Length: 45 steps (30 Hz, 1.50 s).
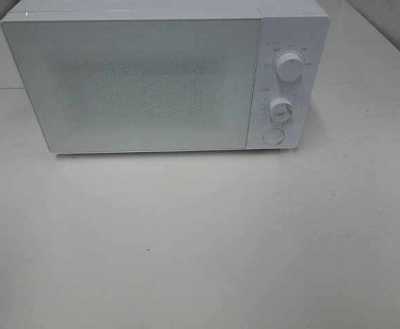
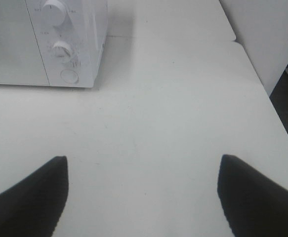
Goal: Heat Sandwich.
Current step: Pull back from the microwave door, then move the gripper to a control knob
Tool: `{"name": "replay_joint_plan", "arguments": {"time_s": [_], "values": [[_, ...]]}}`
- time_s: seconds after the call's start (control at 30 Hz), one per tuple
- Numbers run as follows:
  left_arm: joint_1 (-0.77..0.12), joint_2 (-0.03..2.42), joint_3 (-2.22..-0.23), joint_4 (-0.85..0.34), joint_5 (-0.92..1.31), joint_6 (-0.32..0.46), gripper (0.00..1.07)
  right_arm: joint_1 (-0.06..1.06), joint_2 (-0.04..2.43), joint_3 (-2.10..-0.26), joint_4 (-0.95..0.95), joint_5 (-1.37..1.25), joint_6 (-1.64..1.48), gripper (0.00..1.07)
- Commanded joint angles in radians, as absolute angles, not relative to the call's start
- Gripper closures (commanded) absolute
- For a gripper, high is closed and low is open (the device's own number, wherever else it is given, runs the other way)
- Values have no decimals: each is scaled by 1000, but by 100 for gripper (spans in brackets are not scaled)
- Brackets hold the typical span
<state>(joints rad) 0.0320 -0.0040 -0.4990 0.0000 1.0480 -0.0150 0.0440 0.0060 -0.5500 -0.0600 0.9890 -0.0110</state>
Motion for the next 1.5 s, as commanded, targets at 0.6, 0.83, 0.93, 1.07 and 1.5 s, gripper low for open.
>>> {"name": "replay_joint_plan", "arguments": {"time_s": [0.6,0.83,0.93,1.07,1.5], "values": [[35,-33,-494,0,1037,-13,9,44,349,-562,-55,630,20,30],[35,-33,-494,0,1037,-13,9,44,467,-562,-33,532,21,31],[35,-33,-494,0,1037,-13,9,44,504,-562,-11,503,21,31],[35,-33,-494,0,1037,-13,9,44,596,-562,-11,420,20,31],[35,-33,-494,0,1037,-13,9,44,853,-562,-13,153,18,31]]}}
